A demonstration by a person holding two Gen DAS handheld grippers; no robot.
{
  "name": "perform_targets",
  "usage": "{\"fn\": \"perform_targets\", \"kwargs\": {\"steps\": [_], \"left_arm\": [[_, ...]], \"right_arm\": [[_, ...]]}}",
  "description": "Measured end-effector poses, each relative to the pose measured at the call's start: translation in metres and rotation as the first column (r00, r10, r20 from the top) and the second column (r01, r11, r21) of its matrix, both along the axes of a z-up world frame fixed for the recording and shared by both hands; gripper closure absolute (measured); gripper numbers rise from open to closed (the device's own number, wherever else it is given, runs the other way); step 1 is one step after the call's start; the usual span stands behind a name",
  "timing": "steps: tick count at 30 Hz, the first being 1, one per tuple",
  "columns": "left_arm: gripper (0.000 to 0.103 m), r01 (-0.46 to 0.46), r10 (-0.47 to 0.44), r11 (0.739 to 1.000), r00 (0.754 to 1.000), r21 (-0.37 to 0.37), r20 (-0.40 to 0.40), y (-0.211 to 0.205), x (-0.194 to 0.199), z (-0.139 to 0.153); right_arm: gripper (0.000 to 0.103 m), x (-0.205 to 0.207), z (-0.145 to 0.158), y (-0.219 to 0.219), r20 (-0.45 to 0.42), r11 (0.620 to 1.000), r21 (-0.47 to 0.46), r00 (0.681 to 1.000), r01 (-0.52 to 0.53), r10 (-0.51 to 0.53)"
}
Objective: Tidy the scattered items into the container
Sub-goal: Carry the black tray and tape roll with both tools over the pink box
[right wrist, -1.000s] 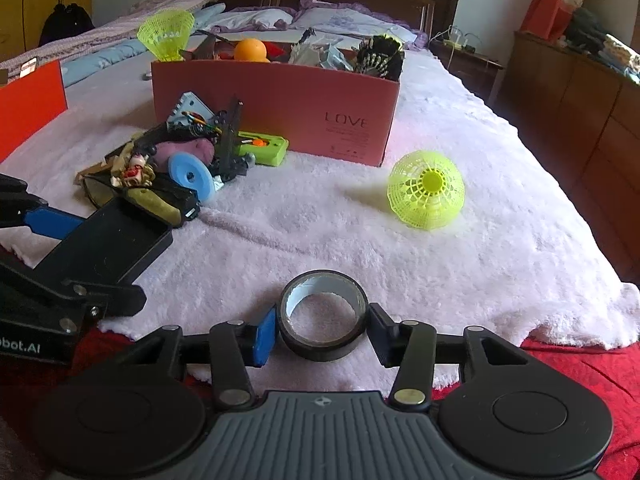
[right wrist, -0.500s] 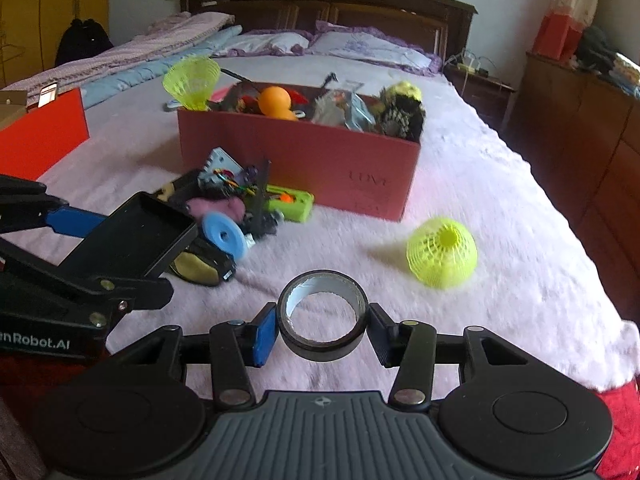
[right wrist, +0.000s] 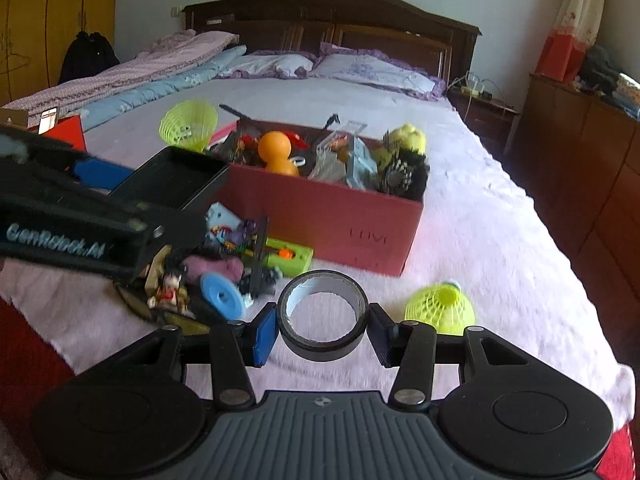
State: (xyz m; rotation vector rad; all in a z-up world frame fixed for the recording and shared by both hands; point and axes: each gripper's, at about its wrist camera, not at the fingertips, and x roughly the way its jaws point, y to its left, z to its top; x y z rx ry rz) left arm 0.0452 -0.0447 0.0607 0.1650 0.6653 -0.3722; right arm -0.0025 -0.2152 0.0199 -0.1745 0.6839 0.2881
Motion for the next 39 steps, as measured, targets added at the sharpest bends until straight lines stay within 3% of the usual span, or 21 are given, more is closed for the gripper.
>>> {"fn": "perform_targets", "kwargs": {"steps": [10, 39], "left_arm": [[0.035, -0.007, 0.007, 1.0, 0.999, -0.007, 0.046, -0.011, 0.047, 0.018], [0.035, -0.043, 0.043, 0.999, 0.998, 0.014, 0.047, -0.011, 0.137, 0.015]], "right_arm": [[0.053, 0.032, 0.019, 0.006, 0.062, 1.0, -0.006, 0.998, -0.018, 0.018], [0.053, 0.118, 0.044, 0.032, 0.138, 0.998, -0.046, 0.989, -0.053, 0.059]]}}
